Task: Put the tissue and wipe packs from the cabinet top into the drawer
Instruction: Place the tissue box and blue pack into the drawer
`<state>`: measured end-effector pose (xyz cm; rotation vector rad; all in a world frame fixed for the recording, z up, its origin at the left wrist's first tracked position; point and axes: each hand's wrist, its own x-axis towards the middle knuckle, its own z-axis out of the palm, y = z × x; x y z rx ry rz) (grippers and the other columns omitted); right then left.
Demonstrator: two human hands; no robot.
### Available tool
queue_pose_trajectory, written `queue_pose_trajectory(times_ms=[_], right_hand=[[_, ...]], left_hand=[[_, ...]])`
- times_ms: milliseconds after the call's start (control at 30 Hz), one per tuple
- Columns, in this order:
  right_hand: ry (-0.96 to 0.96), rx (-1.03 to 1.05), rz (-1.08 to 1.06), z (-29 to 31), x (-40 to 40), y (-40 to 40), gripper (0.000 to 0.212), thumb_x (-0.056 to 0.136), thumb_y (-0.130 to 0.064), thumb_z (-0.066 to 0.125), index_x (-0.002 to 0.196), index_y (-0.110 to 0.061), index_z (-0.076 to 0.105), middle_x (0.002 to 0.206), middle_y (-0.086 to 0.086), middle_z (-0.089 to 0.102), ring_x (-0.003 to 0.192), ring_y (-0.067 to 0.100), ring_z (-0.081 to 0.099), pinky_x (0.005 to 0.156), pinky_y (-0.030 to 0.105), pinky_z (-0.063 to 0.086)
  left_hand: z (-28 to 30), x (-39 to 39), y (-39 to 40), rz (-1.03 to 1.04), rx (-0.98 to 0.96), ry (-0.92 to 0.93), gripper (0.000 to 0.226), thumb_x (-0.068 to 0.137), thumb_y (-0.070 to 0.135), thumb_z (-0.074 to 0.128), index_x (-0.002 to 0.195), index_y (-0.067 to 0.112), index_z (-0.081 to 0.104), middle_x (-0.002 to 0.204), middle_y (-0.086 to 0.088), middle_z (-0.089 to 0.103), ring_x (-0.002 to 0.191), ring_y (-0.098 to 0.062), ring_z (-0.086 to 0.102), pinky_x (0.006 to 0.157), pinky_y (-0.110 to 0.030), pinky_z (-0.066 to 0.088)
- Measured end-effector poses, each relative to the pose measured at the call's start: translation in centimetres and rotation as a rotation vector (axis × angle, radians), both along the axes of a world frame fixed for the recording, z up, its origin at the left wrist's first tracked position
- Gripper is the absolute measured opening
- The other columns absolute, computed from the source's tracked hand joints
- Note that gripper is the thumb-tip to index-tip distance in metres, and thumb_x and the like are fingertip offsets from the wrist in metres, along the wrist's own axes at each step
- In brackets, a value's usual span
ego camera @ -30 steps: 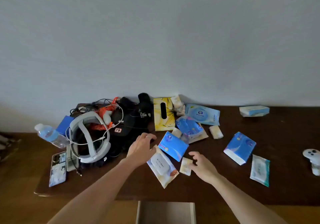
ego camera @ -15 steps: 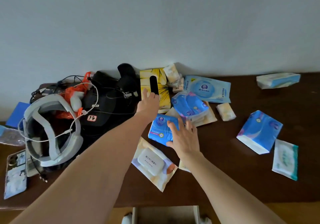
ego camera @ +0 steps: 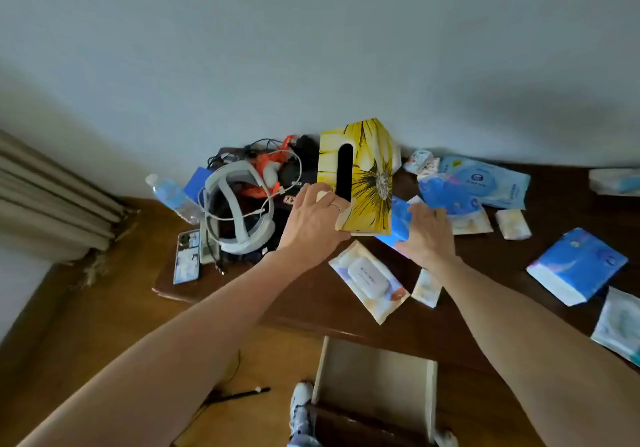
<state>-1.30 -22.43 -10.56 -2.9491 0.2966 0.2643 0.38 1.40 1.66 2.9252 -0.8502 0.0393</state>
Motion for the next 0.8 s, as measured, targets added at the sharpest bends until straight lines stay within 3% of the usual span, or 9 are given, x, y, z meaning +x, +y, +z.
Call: queue_pose_trajectory(times_ms=[100,200,300,400,433,500,633,733,800], right_hand=[[-0.113,0.276,-0.101,2.5,-4.8,1.8,0.081,0.065,-0.057,0.081,0.123,-0.01,0.051,0.113,0.006,0.059,0.108,0.031,0.05,0.089,0.041,0.044],[-0.165,0.486,-0.23,3.4,-11.2,4.2,0.083,0.06,-0.06,0.077,0.123,-0.015,0.049,0.113,0.002,0.055,0.114,0.028,0.046,0.092,0.043,0.047],[-0.119,0.699,-0.329,2.3,-17.3,6.4,0.081,0.061,-0.053,0.081,0.126,-0.023,0.043,0.122,0.001,0.052,0.109,0.02,0.055,0.078,0.031,0.051],[0.017,0.749,-0.297,0.1,-23.8,8.8,0.074,0.064,-0.056,0.079,0.121,-0.038,0.035,0.119,-0.005,0.053,0.096,0.013,0.06,0.062,0.017,0.041],[0.031,0.748,-0.29,-1.2,-25.8,9.7,0.073,0.064,-0.058,0.077,0.119,-0.041,0.033,0.118,-0.007,0.054,0.095,0.011,0.06,0.062,0.016,0.04],[0.086,0.749,-0.339,-4.5,-29.7,11.6,0.073,0.063,-0.06,0.075,0.121,-0.042,0.034,0.119,-0.008,0.054,0.097,0.011,0.061,0.063,0.016,0.043],[0.245,0.725,-0.514,-13.2,-35.1,14.4,0.087,0.056,-0.06,0.079,0.127,-0.029,0.039,0.121,-0.005,0.052,0.099,0.014,0.063,0.075,0.034,0.057],[0.331,0.657,-0.538,-20.8,-37.4,14.2,0.092,0.048,-0.066,0.075,0.125,-0.024,0.044,0.114,-0.007,0.046,0.1,0.016,0.056,0.076,0.031,0.047],[0.409,0.612,-0.497,-25.9,-37.8,13.8,0.096,0.047,-0.07,0.072,0.125,-0.023,0.044,0.116,-0.003,0.045,0.098,0.014,0.049,0.076,0.029,0.04]], left_hand=[[0.9,-7.1,4.3,-0.018,-0.049,0.099,0.058,0.081,0.059,0.071,0.123,0.019,0.067,0.124,0.005,0.063,0.138,-0.023,0.035,0.122,-0.049,0.018],[-0.1,-12.9,7.4,-0.061,-0.042,0.209,0.055,0.077,0.069,0.064,0.106,0.022,0.069,0.124,0.008,0.06,0.14,-0.019,0.036,0.124,-0.046,0.013],[-3.6,-18.0,9.2,-0.067,-0.064,0.294,0.054,0.072,0.075,0.059,0.088,0.024,0.066,0.108,0.011,0.063,0.116,-0.013,0.053,0.119,-0.037,0.022],[-8.6,-22.8,11.3,-0.095,-0.054,0.5,0.058,0.073,0.078,0.055,0.09,0.024,0.065,0.094,0.013,0.058,0.093,-0.012,0.057,0.094,-0.035,0.05],[-10.4,-24.1,11.8,-0.111,-0.025,0.559,0.06,0.074,0.079,0.053,0.094,0.024,0.066,0.093,0.012,0.057,0.089,-0.013,0.057,0.082,-0.033,0.052],[-14.4,-27.1,12.7,-0.128,0.026,0.647,0.064,0.075,0.079,0.051,0.102,0.023,0.066,0.097,0.008,0.057,0.089,-0.017,0.058,0.073,-0.03,0.049],[-23.5,-31.0,14.8,-0.064,0.098,0.764,0.068,0.083,0.073,0.052,0.122,0.018,0.062,0.116,0.002,0.056,0.108,-0.023,0.054,0.091,-0.034,0.044],[-30.7,-32.5,15.5,-0.014,0.121,0.805,0.067,0.086,0.068,0.057,0.128,0.017,0.06,0.124,0.001,0.057,0.12,-0.023,0.05,0.108,-0.034,0.031],[-35.4,-32.9,15.5,0.006,0.124,0.777,0.065,0.085,0.067,0.059,0.127,0.017,0.062,0.124,0.001,0.058,0.121,-0.022,0.051,0.109,-0.034,0.029]])
